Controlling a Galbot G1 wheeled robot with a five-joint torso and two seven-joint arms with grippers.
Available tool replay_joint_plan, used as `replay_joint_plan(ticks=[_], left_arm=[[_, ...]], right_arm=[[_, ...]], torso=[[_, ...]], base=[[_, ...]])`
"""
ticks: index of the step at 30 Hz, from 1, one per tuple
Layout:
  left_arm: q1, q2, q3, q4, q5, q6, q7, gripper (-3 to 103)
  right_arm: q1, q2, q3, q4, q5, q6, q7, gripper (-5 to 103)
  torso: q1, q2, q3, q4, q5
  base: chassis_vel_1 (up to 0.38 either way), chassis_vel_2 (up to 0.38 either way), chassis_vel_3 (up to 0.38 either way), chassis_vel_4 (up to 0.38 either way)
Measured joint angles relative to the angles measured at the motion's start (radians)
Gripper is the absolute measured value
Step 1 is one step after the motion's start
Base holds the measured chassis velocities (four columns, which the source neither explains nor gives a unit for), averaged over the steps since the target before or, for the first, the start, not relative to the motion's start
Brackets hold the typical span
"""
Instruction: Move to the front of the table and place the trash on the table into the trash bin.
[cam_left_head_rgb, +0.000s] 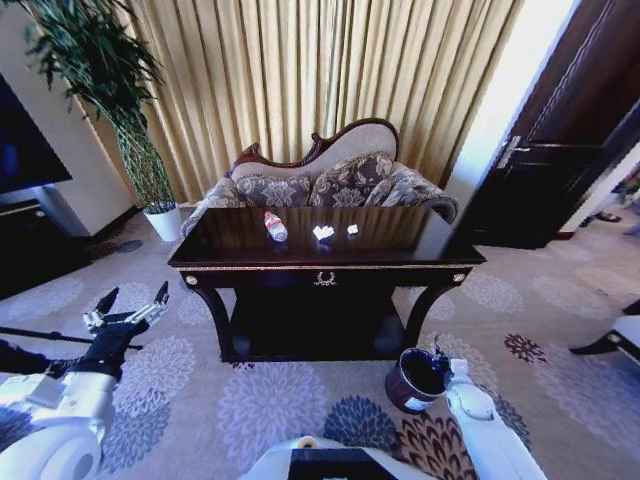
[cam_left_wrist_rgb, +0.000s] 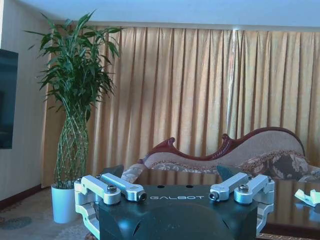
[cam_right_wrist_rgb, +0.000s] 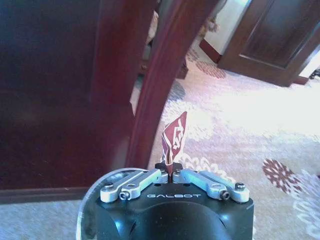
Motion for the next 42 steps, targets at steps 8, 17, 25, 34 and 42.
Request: replay_joint_plan(ticks=[8, 17, 25, 34, 42], left_arm=[[0.002, -0.001, -0.005, 0.0, 0.0, -0.002, 0.001, 100], [0.003, 0.004, -0.005, 0.0, 0.0, -0.002, 0.001, 100], [0.003, 0.004, -0.001, 0.0, 0.001, -0.002, 0.005, 100], [0.004, 0.003, 0.001, 0.0, 0.001, -0.004, 0.008, 100], [0.009, 0.004, -0.006, 0.0, 0.0, -0.007, 0.012, 100]], right_arm=[[0.04, 0.008, -0.007, -0.081, 0.002, 0.01, -0.016, 0], [0.04, 0.009, -0.007, -0.074, -0.005, 0.019, -0.019, 8], [0.032, 0.005, -0.004, -0.062, -0.004, 0.019, -0.017, 36], [0.022, 0.006, -0.002, -0.044, 0.0, 0.017, -0.016, 68], [0.007, 0.006, 0.001, -0.034, 0.004, 0.016, -0.016, 98]], torso=[[0.0, 0.0, 0.0, 0.0, 0.0], [0.0, 0.0, 0.0, 0.0001, 0.0], [0.0, 0.0, 0.0, 0.0, -0.0001], [0.0, 0.0, 0.0, 0.0001, -0.0001], [0.0, 0.0, 0.0, 0.0, 0.0]], base=[[0.0, 0.0, 0.0, 0.0], [0.0, 0.0, 0.0, 0.0], [0.0, 0.0, 0.0, 0.0], [0.0, 0.0, 0.0, 0.0], [0.0, 0.0, 0.0, 0.0]])
